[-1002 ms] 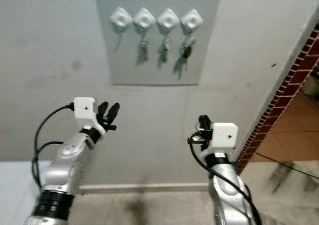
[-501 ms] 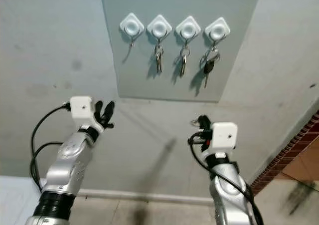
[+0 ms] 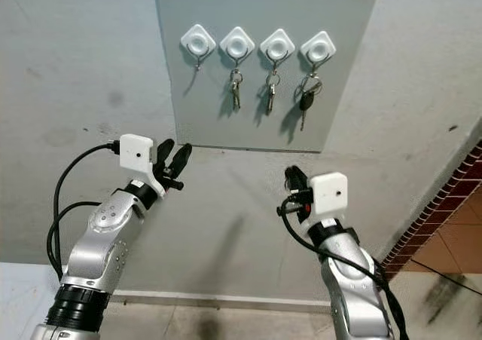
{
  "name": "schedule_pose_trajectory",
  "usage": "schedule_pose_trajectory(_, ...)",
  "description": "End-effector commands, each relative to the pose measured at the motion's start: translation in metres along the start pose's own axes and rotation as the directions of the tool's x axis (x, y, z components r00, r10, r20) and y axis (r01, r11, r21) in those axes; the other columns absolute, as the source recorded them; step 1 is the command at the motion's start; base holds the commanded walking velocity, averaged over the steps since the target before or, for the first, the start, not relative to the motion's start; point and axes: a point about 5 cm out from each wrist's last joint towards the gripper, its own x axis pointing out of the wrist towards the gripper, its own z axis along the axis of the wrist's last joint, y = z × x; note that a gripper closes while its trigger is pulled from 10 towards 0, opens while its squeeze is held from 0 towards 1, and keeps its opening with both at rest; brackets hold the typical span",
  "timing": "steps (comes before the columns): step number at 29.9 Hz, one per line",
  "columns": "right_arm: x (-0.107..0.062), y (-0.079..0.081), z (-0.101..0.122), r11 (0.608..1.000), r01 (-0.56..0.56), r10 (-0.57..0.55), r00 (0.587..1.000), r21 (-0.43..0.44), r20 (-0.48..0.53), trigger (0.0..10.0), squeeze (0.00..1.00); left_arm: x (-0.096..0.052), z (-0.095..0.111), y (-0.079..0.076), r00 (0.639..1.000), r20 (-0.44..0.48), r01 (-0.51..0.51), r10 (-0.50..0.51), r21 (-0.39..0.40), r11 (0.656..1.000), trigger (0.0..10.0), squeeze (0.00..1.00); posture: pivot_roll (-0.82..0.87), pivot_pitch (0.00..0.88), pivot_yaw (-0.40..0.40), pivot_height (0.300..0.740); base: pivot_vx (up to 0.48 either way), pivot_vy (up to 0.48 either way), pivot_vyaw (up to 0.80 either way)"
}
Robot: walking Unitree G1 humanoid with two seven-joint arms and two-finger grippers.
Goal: Hang keys on a hook
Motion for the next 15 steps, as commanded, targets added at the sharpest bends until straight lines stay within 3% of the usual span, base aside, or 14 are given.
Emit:
schedule_pose_trajectory(1, 0.005, 0.002, 0.004, 1.0, -0.03, 0.03, 0.999, 0.006, 0.015, 10.0, 0.0, 0.003, 0.011, -0.002, 0.999, 0.032, 0.031, -0.032, 0.021, 0.999, 10.0, 0.0, 0.03, 0.0, -0.002, 0.74, 0.0, 0.0, 0.0)
schedule_pose_trajectory(5, 0.015, 0.003, 0.013, 0.997, -0.073, 0.073, 0.996, -0.009, 0.044, 10.0, 0.0, 0.005, 0.016, -0.006, 0.998, 0.043, 0.051, -0.051, 0.021, 0.999, 10.0, 0.0, 0.04, 0.0, -0.006, 0.74, 0.0, 0.0, 0.0)
schedule_pose_trajectory(8, 0.033, 0.008, 0.032, 0.989, -0.144, 0.146, 0.984, -0.026, 0.103, 10.0, 0.0, 0.007, 0.028, -0.01, 0.994, 0.077, 0.069, -0.071, 0.03, 0.997, 10.0, 0.0, 0.04, 0.0, -0.011, 0.74, 0.0, 0.0, 0.0)
schedule_pose_trajectory(15, 0.044, 0.012, 0.049, 0.976, -0.216, 0.218, 0.963, -0.029, 0.157, 10.0, 0.0, 0.007, 0.042, -0.012, 0.991, 0.115, 0.072, -0.073, 0.016, 0.997, 10.0, 0.0, 0.05, 0.0, -0.022, 0.74, 0.0, 0.0, 0.0)
